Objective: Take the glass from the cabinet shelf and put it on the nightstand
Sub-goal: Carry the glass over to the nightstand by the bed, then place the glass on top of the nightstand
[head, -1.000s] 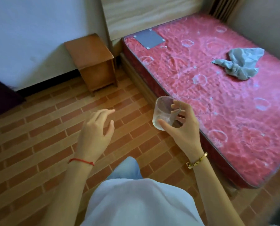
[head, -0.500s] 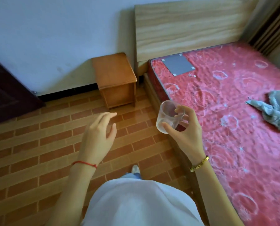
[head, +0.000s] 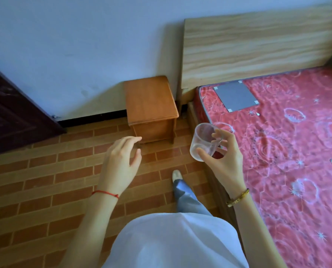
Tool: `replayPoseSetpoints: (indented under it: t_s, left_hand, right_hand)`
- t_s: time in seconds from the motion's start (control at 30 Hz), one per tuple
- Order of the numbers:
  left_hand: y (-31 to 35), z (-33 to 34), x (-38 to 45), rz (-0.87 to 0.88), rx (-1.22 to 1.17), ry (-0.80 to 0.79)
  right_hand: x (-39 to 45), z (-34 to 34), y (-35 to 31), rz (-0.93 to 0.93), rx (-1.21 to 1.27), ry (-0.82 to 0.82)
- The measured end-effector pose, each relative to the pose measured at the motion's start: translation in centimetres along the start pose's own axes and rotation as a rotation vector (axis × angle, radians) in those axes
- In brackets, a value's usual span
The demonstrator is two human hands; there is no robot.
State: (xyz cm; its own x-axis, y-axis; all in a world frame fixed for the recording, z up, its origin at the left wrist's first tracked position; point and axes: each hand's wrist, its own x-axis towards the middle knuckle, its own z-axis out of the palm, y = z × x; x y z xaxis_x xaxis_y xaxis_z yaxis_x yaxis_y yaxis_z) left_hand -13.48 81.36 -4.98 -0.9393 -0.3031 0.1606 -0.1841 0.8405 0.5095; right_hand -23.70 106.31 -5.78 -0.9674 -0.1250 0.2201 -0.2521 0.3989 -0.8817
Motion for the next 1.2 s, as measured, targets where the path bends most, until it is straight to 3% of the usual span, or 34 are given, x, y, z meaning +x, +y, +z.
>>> replayPoseSetpoints:
  t_s: [0.4, 0.67, 0.97, 1.2]
  left_hand:
    - [-1.6, 3.4, 19.3, -0.110, 0.018, 0.134]
    - [-4.2, 4.7, 28.3, -0.178, 0.009, 0.209]
    - [-12.8, 7.8, 38.3, -0.213, 0.024, 0.176]
    - [-20.0, 11.4, 46.2, -0.223, 0.044, -0.012]
  right_hand:
    - [22.9, 6.6, 2.0, -0.112, 0.012, -0.183]
    - [32.7, 12.6, 2.6, -0.089, 0.041, -0.288]
    - [40.5, 22.4, 5.2, -0.007, 0.009, -0.282]
    - [45.9, 30.3, 8.2, 0.140, -0.017, -0.235]
